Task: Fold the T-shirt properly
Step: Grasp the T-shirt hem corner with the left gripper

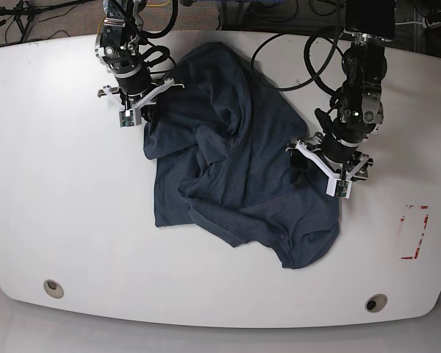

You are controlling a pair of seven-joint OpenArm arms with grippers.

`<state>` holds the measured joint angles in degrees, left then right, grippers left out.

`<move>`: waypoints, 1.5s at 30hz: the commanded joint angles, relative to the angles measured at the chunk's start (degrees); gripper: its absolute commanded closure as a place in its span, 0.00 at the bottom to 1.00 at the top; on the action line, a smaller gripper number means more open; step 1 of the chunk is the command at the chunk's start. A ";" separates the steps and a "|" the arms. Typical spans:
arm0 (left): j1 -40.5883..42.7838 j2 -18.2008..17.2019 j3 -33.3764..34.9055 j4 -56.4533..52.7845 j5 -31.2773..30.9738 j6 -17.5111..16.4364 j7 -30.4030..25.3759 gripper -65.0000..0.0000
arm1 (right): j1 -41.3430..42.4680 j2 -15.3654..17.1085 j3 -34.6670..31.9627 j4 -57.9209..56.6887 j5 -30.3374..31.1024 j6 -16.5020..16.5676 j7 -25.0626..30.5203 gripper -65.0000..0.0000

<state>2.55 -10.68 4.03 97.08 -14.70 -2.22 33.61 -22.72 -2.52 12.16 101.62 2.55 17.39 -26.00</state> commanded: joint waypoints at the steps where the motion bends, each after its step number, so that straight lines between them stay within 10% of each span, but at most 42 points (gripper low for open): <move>1: -1.45 -0.36 -2.32 1.16 0.06 0.33 -1.21 0.19 | 0.35 0.81 -0.08 1.10 0.13 0.06 1.25 0.95; 26: -26.59 -0.80 -10.23 -32.15 -0.11 0.06 -2.44 0.18 | 1.58 1.34 -0.16 0.84 0.13 0.06 1.25 0.95; 45: -34.68 -0.36 -11.37 -53.52 -0.11 -10.40 -12.73 0.18 | 1.58 1.34 0.01 0.84 0.13 0.15 1.25 0.95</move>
<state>-30.06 -10.55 -7.22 43.16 -14.22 -12.08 22.61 -21.32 -1.28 11.97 101.51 2.35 17.39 -25.98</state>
